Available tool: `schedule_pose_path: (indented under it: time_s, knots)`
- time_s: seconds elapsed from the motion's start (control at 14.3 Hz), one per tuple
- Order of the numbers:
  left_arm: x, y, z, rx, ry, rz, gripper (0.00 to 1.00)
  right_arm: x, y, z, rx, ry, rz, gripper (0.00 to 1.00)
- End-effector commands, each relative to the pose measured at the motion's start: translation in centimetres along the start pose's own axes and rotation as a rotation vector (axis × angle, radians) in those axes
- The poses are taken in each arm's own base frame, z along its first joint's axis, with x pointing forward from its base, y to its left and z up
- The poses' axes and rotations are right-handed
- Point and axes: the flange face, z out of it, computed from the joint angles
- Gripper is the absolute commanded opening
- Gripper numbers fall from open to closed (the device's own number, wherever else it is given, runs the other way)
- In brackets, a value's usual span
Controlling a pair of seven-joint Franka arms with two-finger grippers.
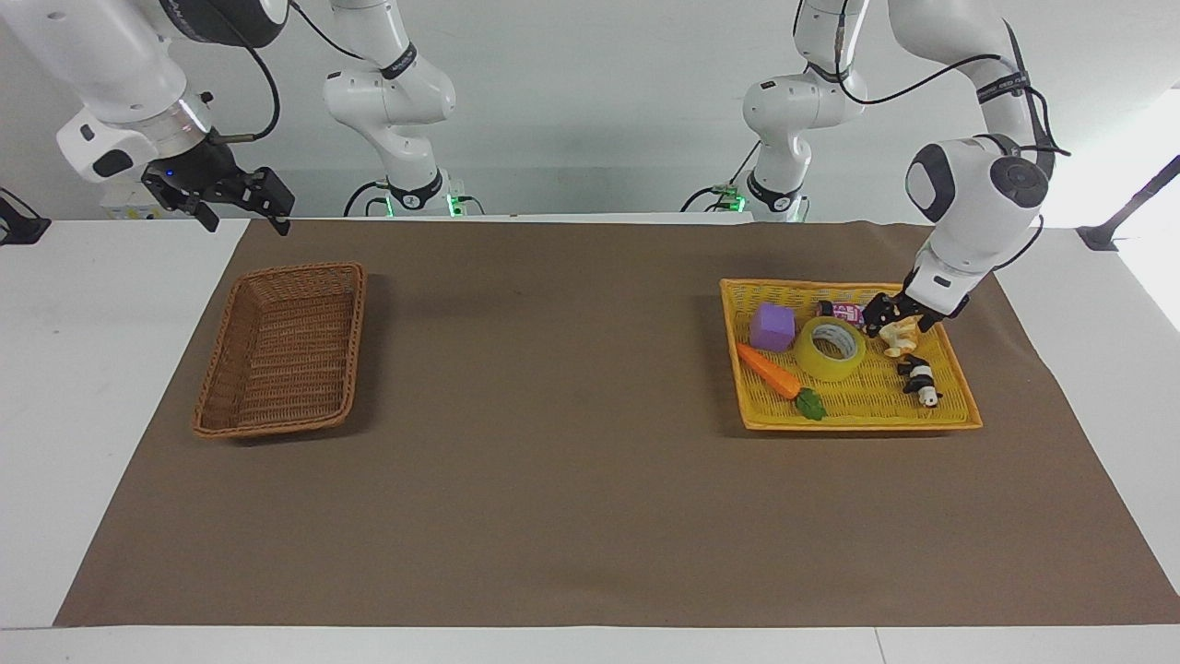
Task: Move tape to another basket
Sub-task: 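Reach the left gripper down into the yellow basket onto the tape roll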
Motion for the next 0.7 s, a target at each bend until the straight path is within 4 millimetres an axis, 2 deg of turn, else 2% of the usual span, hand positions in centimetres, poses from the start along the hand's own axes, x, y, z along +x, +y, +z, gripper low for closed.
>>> schedule_pose_path:
  time_s: [0.0,0.42,0.63]
  knots:
    - [-1.2,0.8,1.5,-0.006,0.027,0.007,0.99,-0.5,0.2,0.0,0.000,0.006,-0.014,1.00]
    - [-0.4,1.6,3.3,-0.010,0.040,0.026,0.99,-0.5,0.1,0.0,0.000,0.008,-0.015,1.00]
    - [-0.6,2.3,3.4,-0.009,0.036,0.040,0.99,-0.5,0.2,0.0,0.000,0.006,-0.014,1.00]
